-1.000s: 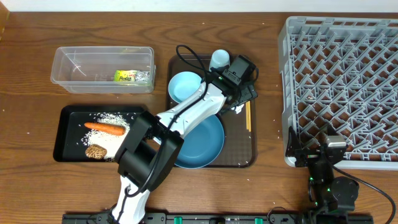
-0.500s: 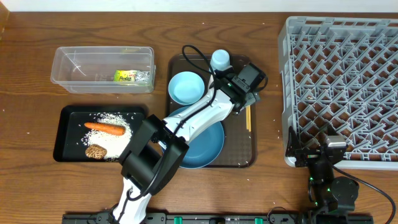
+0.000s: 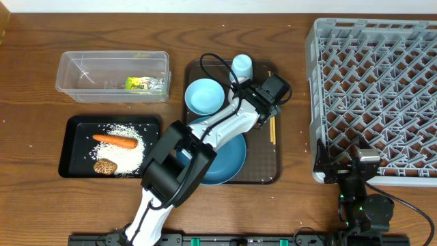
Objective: Sort waste into correct bins and load items into the dishwasher rack
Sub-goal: 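Pinch the white tissue with the left gripper and lift it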
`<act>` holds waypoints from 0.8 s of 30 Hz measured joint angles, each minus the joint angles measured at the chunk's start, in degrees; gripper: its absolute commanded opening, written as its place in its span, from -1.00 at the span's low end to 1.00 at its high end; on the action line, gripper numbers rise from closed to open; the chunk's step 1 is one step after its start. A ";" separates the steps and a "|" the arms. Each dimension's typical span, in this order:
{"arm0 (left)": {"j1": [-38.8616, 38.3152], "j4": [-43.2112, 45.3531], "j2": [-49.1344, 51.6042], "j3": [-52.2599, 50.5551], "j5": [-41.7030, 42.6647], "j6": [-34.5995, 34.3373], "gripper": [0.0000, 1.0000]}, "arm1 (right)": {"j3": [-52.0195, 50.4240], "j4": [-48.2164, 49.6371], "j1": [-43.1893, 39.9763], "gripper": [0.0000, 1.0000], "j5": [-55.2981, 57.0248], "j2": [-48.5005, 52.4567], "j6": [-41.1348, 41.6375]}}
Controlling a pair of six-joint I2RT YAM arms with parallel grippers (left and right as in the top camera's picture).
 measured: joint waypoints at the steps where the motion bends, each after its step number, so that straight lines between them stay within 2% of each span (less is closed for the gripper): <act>1: 0.00 0.02 0.00 0.00 -0.02 -0.22 0.65 | 0.00 0.00 0.00 0.98 0.00 0.00 0.00; 3: 0.00 0.09 0.00 0.00 -0.13 -0.24 0.62 | 0.00 0.00 0.00 0.99 0.02 0.00 0.00; 7: 0.00 0.09 0.00 0.00 -0.15 -0.46 0.37 | 0.00 0.00 0.00 0.98 0.02 0.00 0.00; 11: 0.00 0.09 0.00 0.02 -0.15 -0.57 0.04 | 0.00 0.00 0.00 0.99 0.00 0.00 0.00; 14: 0.00 0.09 0.00 0.02 -0.15 -0.39 -0.28 | 0.00 0.00 0.00 0.98 0.00 0.00 0.00; 19: 0.00 0.04 0.00 0.02 -0.07 -0.50 -0.63 | 0.00 0.00 0.00 0.99 0.02 0.00 0.00; 21: 0.00 -0.07 0.00 0.02 -0.02 -0.50 -0.85 | 0.00 0.00 0.00 0.98 0.00 0.00 0.00; 24: 0.00 -1.49 0.00 0.02 0.09 -0.20 -0.88 | 0.00 0.00 0.00 0.98 0.02 0.00 0.00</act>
